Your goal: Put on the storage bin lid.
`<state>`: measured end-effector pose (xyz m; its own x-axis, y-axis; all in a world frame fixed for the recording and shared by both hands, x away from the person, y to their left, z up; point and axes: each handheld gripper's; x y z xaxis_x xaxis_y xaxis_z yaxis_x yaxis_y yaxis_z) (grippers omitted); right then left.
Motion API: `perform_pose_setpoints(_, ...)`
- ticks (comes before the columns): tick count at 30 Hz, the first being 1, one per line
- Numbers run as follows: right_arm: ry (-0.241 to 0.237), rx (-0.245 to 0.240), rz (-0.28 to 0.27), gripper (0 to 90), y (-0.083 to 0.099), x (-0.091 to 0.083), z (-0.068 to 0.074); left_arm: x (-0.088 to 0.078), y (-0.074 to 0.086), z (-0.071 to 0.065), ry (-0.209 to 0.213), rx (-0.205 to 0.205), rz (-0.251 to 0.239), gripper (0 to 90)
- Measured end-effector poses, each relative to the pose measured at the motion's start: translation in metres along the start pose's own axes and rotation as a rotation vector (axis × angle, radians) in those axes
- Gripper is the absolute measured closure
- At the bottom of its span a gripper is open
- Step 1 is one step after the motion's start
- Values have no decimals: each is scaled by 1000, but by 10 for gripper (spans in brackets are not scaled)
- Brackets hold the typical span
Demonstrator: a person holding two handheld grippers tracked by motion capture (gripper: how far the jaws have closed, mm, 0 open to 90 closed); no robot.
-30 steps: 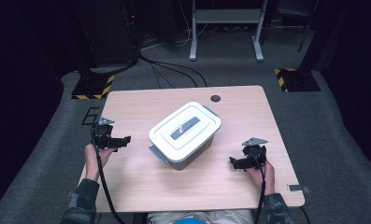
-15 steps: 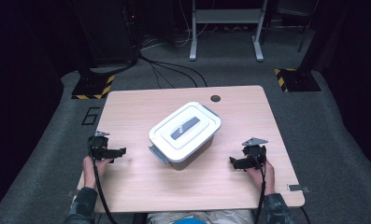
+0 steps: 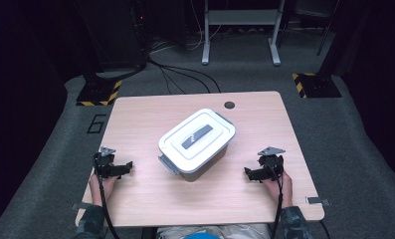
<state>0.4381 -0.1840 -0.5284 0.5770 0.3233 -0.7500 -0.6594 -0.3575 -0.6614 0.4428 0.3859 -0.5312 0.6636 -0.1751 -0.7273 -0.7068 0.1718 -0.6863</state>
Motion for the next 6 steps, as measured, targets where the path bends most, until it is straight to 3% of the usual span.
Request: perform_pose_setpoints(6,3,7,-1,0,0,0,0,0,-1,-1,-3,2,12,48)
Point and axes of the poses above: each handheld gripper's, and its own axes: x roughly forward along the jaws, y roughly out of its underside, z roughly to its left, and after that the axes turned 4 degrees about z, right-handed
